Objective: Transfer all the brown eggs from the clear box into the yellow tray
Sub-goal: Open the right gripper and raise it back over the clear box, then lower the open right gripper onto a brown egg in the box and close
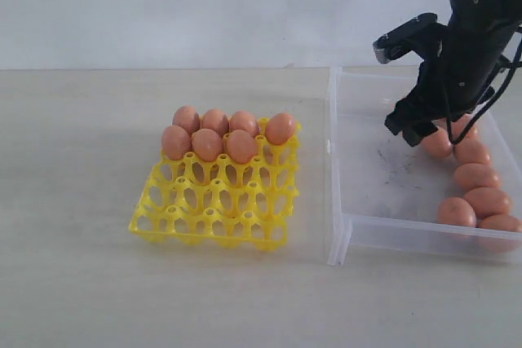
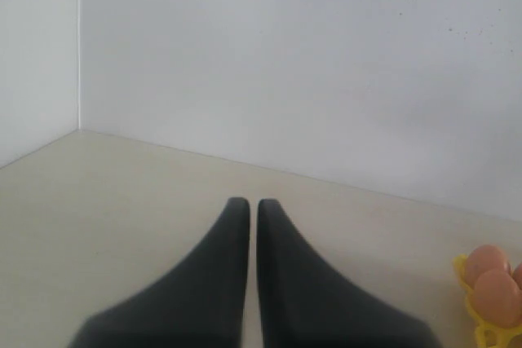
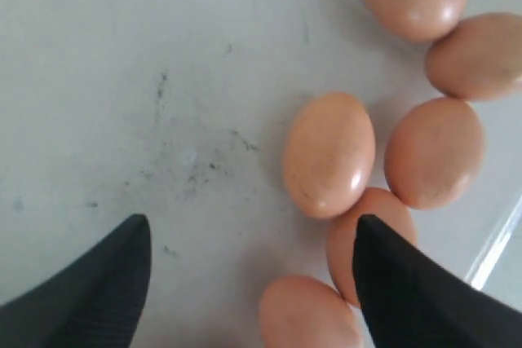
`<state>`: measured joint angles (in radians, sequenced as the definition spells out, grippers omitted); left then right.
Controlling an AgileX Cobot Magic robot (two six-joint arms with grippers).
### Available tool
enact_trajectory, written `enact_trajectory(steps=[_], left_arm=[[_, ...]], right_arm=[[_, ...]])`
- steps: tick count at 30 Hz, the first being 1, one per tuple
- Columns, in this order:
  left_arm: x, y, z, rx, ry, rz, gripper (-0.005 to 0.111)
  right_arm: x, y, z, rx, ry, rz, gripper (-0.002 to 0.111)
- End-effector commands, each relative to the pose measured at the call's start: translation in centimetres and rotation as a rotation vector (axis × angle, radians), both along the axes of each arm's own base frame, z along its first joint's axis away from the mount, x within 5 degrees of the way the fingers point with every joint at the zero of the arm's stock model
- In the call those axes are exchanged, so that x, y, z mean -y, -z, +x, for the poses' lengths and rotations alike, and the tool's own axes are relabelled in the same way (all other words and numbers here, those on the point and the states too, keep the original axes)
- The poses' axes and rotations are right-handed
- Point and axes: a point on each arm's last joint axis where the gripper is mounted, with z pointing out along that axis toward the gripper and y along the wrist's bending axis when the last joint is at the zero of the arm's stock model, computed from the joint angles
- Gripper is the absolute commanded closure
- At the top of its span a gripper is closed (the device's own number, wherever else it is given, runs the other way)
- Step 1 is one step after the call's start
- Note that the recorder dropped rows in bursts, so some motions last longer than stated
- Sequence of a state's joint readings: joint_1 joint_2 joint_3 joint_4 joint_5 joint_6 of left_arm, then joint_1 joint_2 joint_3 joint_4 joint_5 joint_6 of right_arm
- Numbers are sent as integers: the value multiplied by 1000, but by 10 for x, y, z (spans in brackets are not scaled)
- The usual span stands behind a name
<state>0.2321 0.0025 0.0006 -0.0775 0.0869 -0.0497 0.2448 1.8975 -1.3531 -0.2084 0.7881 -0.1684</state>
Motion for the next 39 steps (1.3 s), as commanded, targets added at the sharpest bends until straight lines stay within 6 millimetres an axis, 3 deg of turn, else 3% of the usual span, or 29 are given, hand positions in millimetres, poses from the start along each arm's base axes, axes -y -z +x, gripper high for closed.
enact_trajectory(steps=[1,11,22,29,35,39], left_arm=[[0,-1,0,18,-2,-14,103],[0,-1,0,18,-2,-14,103],[0,-1,0,18,-2,-14,103],[0,-1,0,18,-2,-14,103],[0,-1,0,18,-2,-14,103],[0,-1,0,18,-2,-14,103]], right_arm=[[-1,1,9,46,38,45,45],[-1,39,29,-68,57,-40,45],[4,39,46,-3,118,-56,45],[38,41,46,-49,291,-10,45],[52,42,49,-67,452,185,45],[46,41,52,-45,478,268,45]])
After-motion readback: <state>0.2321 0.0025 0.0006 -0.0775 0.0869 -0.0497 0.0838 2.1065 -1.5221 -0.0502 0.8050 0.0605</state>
